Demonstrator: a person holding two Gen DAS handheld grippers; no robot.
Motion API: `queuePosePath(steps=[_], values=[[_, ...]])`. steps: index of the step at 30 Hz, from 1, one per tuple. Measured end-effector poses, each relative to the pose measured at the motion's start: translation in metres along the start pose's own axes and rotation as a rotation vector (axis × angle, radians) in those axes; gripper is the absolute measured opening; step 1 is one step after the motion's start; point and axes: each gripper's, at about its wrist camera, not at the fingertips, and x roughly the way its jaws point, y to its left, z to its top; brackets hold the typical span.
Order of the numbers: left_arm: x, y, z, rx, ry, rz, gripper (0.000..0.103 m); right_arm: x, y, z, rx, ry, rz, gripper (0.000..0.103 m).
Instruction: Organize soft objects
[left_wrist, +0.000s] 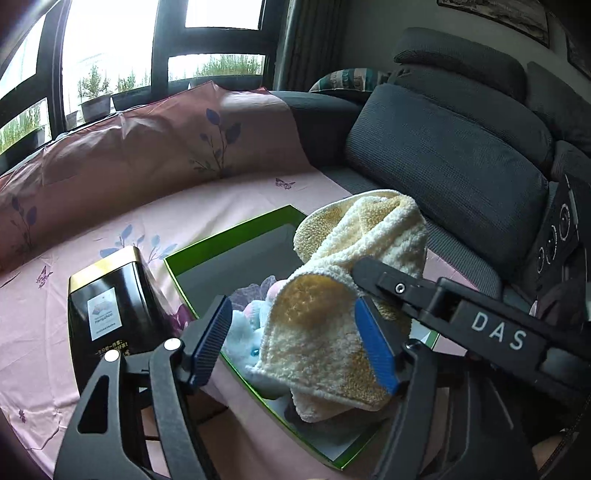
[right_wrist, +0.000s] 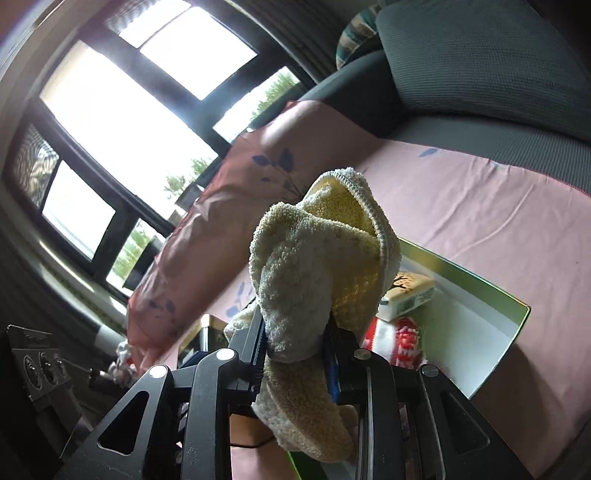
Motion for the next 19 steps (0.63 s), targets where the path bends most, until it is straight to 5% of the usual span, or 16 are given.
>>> queuePosePath(steps=[3,5,8,19], values=[[0.007,-0.007,0.0,0.016,0.011,0.023,0.08,0.0,-0.016,0.003,0.037,0.013,-0.049,0.052],[0.007,-0.007,-0.001,0.011,0.013,0.027,0.09,-0.004,-0.021,0.002,0.048,-0.001,-0.077,0.076],[0.004,-0.008,-0.002,0.009,0.022,0.035,0.098,-0.015,-0.022,0.003,0.04,-0.038,-0.072,0.079],[-0.02,-0.009,-0.008,-0.003,0.021,-0.005,0.098,-0.046,-0.014,0.0,0.005,-0.109,-0.177,0.083]])
